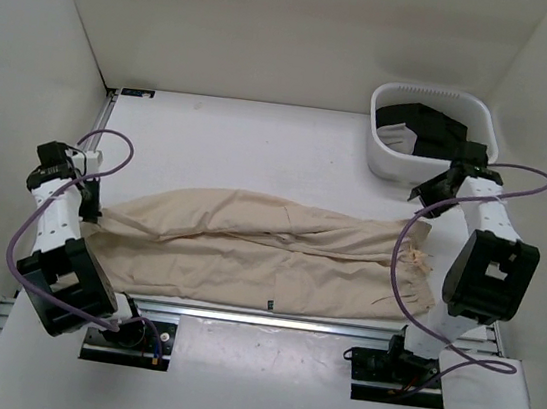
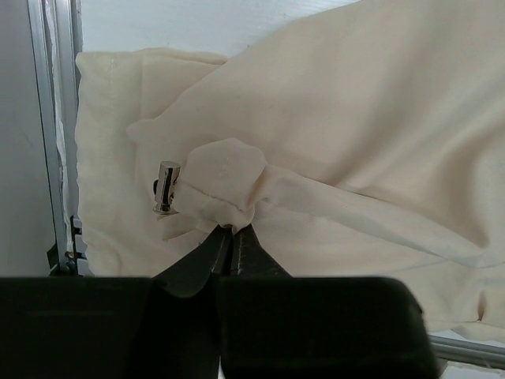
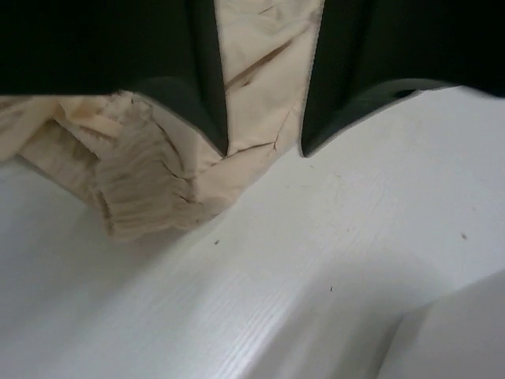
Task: Fold and stack the trousers
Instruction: Fold the trousers
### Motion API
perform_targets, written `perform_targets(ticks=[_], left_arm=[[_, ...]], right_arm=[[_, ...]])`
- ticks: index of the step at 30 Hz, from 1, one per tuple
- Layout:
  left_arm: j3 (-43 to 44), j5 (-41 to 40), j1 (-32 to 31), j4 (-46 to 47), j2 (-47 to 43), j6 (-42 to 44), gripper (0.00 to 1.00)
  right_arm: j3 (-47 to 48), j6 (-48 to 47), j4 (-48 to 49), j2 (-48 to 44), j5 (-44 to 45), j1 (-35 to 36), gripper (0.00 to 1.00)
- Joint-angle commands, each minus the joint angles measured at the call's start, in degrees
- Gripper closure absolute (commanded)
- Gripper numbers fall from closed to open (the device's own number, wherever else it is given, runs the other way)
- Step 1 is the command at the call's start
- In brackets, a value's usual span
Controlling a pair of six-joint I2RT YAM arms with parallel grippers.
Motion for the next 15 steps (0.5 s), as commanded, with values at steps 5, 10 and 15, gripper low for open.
perform_targets(ticks=[5,10,15], left_arm=[[1.06,-0.64,1.05,0.50,0.45,0.41,0.86],[0.54,-0.64,1.58,-0.02,0.45,0.41,0.86],[0.53,-0.64,1.58,-0.03,0.98,0.41,0.86]], right_arm=[[-12.79,3.58,6.85,-3.05,3.30,4.57,0.90],[-24.83,5.87,7.37,-9.46,7.17,5.89,0.94],[-26.79,5.87,4.40,-14.48,11.99,6.42,0.75]])
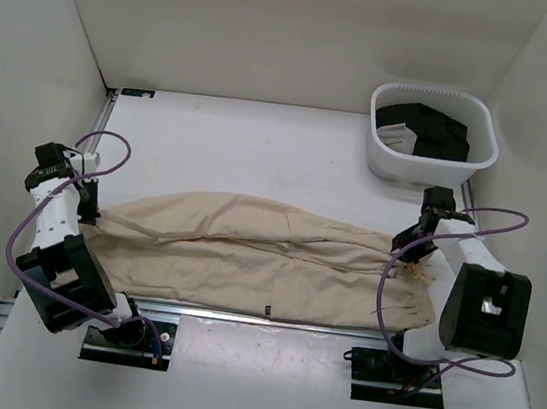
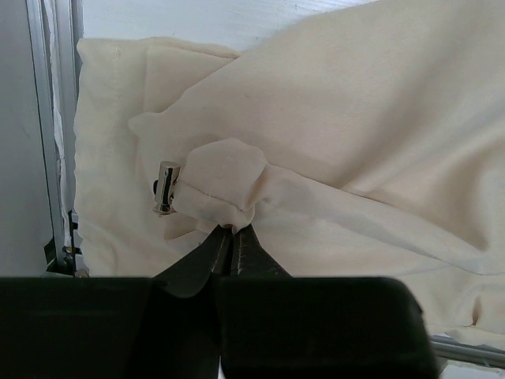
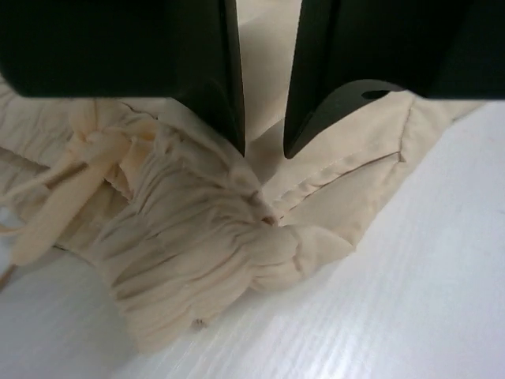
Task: Fold and stack the trousers
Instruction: Fold the trousers
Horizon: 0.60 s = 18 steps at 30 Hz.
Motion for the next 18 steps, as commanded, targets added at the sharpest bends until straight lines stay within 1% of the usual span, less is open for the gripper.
perform_targets(ticks=[1,2,3,4,5,8,9,12,14,15,18], left_arm=[[0.51,-0.47,0.40,0.10,-0.22,0.43,0.86],[1.03,-0.47,0.40,0.10,-0.22,0.43,0.86],[1.04,-0.47,0.40,0.10,-0.22,0.43,0.86],[1.04,-0.47,0.40,-0.42,-0.22,0.43,0.86],[1.04,-0.47,0.40,-0.42,-0.22,0.43,0.86],[1.56,-0.47,0.40,-0.42,-0.22,0.43,0.86],[1.56,-0.47,0.40,-0.42,0.30,0.43,0.86],[2.09,-0.47,0.40,-0.42,0.31,0.43,0.86],[2.09,-0.47,0.40,-0.42,0.31,0.43,0.86],[2.09,-0.47,0.40,-0.42,0.31,0.95,0.86],[2.09,-1.00,1.01,-0.42,0.31,0.96,0.86]], right_arm=[[0.18,0.80,-1.86,-5.69,6.49,0.65,0.66],[-0.43,0.80,-3.87,-6.49,8.50,0.65,0.35],[-0.43,0.80,-5.28,-7.20,9.13,0.65,0.26],[-0.43,1.32,-6.42,-7.90,9.75,0.65,0.21],[-0.43,1.33,-7.91,-8.69,10.54,0.65,0.19],[-0.43,1.33,-8.46,-8.18,14.93,0.65,0.19],[-0.43,1.85,-8.46,-7.39,14.94,-1.35,0.19],[2.55,1.33,-6.62,-1.17,14.94,-4.43,0.18],[5.87,0.80,-5.82,1.75,15.64,-5.05,0.16],[7.11,0.80,-5.82,4.81,15.64,-5.76,0.16],[9.49,0.80,-5.82,9.39,15.64,-6.29,0.18]])
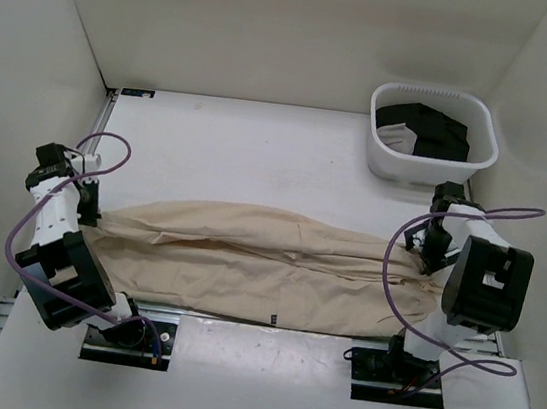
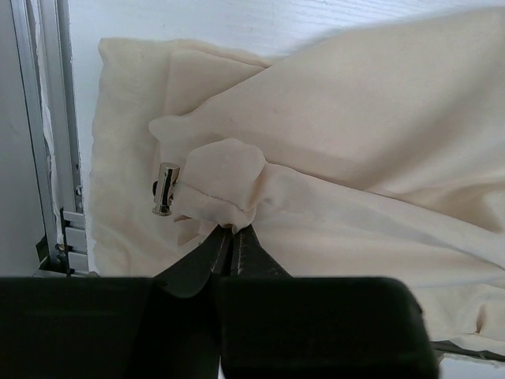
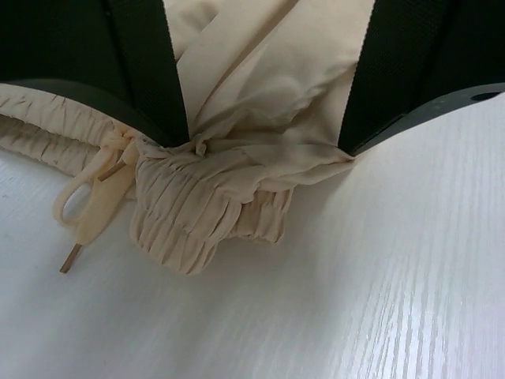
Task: Fold and stack the trousers
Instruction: Fold the trousers
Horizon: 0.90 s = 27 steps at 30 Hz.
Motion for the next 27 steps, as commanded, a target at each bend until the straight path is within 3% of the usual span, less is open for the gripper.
perform_targets(ticks=[1,2,3,7,10,13,17,27], left_arm=[[1.96,-1.02,0.99,0.23,-0.70,0.94,0.86],[1.96,-1.02,1.00,0.23,-0.70,0.94,0.86],[2.66,-1.02,1.69,0.23,-0.70,0.94,0.86],[10.90,-0.31,2.31,0.23,3.15,0.94,0.86],[22.23,0.39,2.31,-0.38,7.80,0.94,0.86],[30.95,-2.94,2.31,-3.98,9.50,2.60,0.86],[29.83,-9.36,3.46,-5.92,5.64,7.25,0.86],[2.33,-20.52,6.97,-11.80,-16.60,16.58,0.86]], right_arm=[[3.57,-0.16,0.72,3.74,3.77,-1.00,0.21],[3.58,-0.77,0.72,4.36,3.25,-1.00,0.26],[4.28,-0.78,0.72,4.89,3.25,-1.00,0.45],[9.18,-3.14,-0.51,4.72,3.77,-1.00,0.88],[16.47,-6.92,-4.63,4.10,6.32,-0.30,0.99],[24.31,-9.74,-9.63,1.66,6.85,1.10,1.00],[20.21,-10.27,-11.49,-6.69,3.88,1.72,1.00],[-4.14,-5.88,-14.75,-25.59,-1.41,1.11,1.00]])
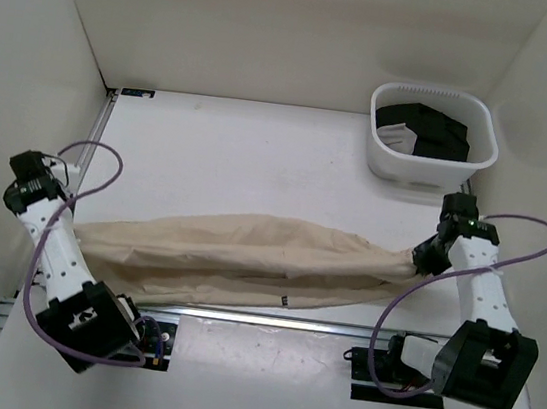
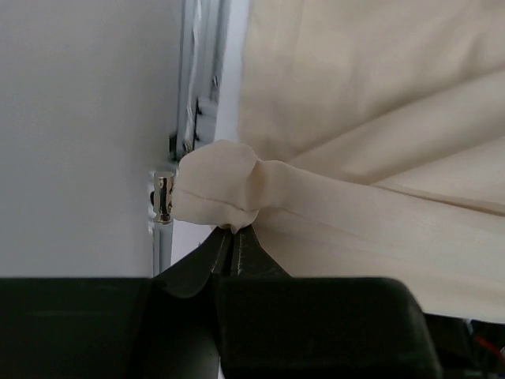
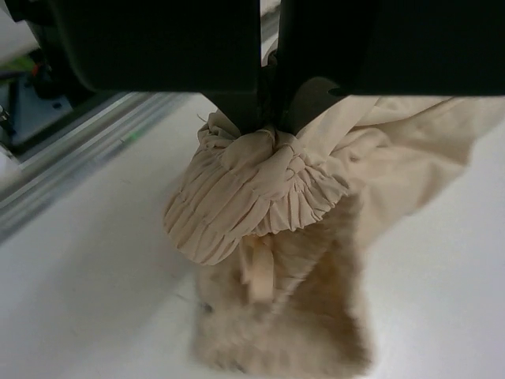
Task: Fold and stack the trousers
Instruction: Fold the trousers
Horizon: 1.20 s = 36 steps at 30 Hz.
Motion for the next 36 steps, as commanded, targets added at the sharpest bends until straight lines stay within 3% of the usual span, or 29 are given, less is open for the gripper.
perform_targets(ticks=[1,7,13,17,23,27,32,36], left_arm=[[-7.88,-9.08,1.18,-2.10,-6.09,4.73,0.86],[-24.58,-13.72,1.18,2.28,-8.38,4.11,0.86],[-29.27,-18.99,1.18,8.16,-8.91,7.62,0.86],[-21.91,-19.01,1.18,12.91,-8.39,10.17,0.86],[-3.37,-11.03,1.18,16.17,-3.30,11.94,0.86],[-0.36,-6.63,0.66,16.17,-1.00,11.94,0.86],[1.39,-4.68,-4.35,16.69,-2.94,10.62,0.86],[14.11,-5.56,-5.85,16.70,7.33,7.99,0.86]], right_arm=[[-5.94,1.73,-1.91,-5.10,2.85,-1.23,1.00],[-15.88,3.93,2.67,-5.02,-3.83,-1.76,1.00],[-13.96,3.32,2.15,-5.02,-0.15,-2.46,1.00],[-11.41,2.62,2.15,-5.02,2.23,-2.46,1.00],[-9.30,2.00,3.90,-2.03,0.75,-2.46,1.00],[-9.30,1.47,4.52,-1.42,-0.49,-2.46,1.00],[-8.24,0.94,4.52,-1.42,-0.49,-2.46,1.00],[-6.58,0.94,5.04,1.82,-0.49,-2.46,1.00]])
